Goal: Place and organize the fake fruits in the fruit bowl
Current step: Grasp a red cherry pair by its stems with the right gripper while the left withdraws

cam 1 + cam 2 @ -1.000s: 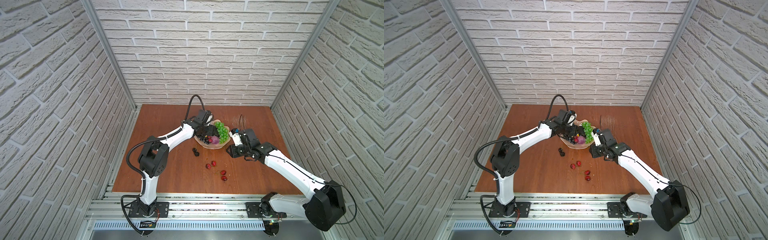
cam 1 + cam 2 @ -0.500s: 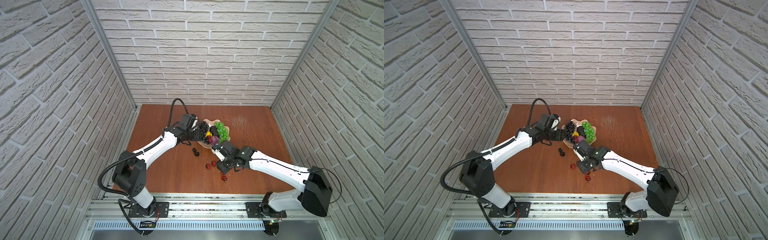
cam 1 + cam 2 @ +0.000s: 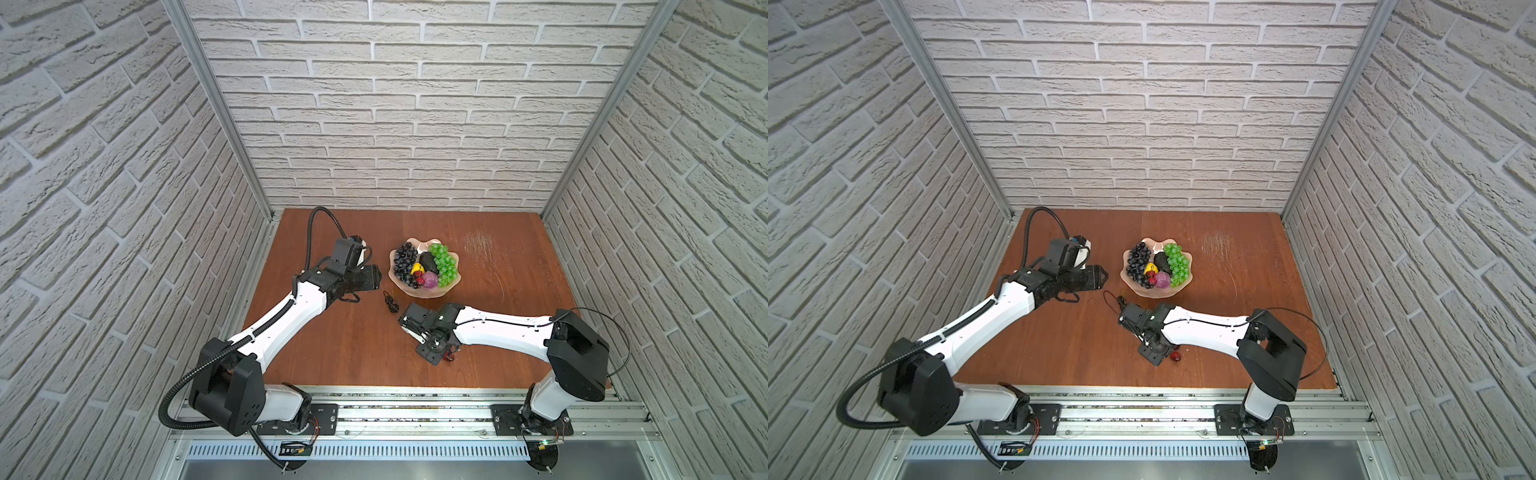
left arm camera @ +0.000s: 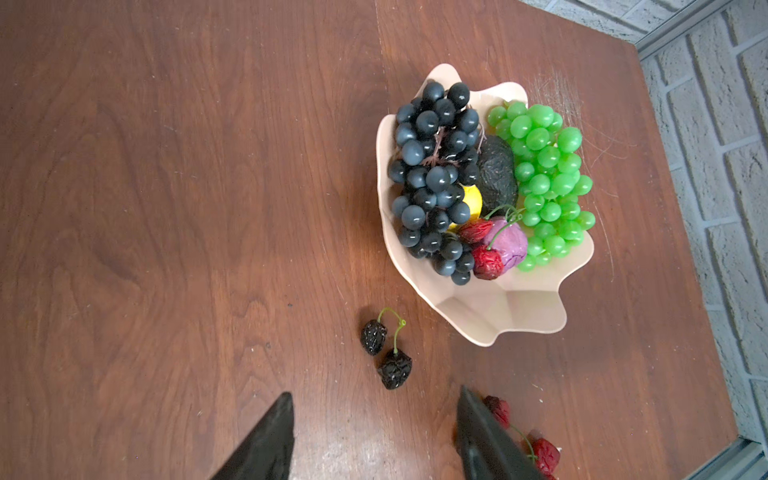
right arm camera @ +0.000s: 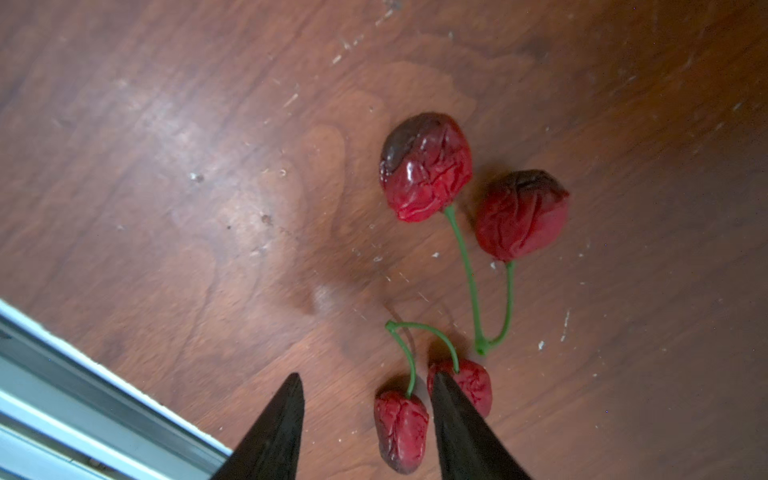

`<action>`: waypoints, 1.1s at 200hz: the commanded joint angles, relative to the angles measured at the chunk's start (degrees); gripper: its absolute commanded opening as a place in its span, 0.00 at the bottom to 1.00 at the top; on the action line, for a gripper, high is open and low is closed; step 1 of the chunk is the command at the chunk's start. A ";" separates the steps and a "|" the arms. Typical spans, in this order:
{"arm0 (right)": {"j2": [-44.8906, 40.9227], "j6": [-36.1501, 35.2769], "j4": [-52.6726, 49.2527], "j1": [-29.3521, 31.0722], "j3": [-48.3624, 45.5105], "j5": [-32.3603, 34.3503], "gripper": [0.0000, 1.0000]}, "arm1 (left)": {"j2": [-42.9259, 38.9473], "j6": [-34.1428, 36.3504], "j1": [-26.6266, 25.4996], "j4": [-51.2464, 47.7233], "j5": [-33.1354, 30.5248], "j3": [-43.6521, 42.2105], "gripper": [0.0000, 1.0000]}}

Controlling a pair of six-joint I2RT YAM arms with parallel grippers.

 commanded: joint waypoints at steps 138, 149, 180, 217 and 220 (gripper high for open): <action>6.71 -0.49 0.16 0.35 0.28 2.72 0.23 | -1.57 -1.00 1.91 0.14 -0.63 -1.87 0.63; 6.24 -0.46 0.09 0.32 0.18 3.15 0.20 | -1.63 -1.00 1.90 0.09 -0.72 -1.96 0.63; 4.79 -0.64 -0.15 0.15 0.26 3.86 0.06 | -1.69 -1.08 1.99 -0.02 -0.78 -1.70 0.63; 1.67 -0.59 -0.80 -0.11 0.88 3.73 0.06 | -1.77 -1.26 2.00 -0.45 -1.14 -1.35 0.63; 1.30 -0.58 -0.85 -0.18 1.01 3.60 0.06 | -1.88 -1.27 2.00 -0.47 -1.11 -1.35 0.63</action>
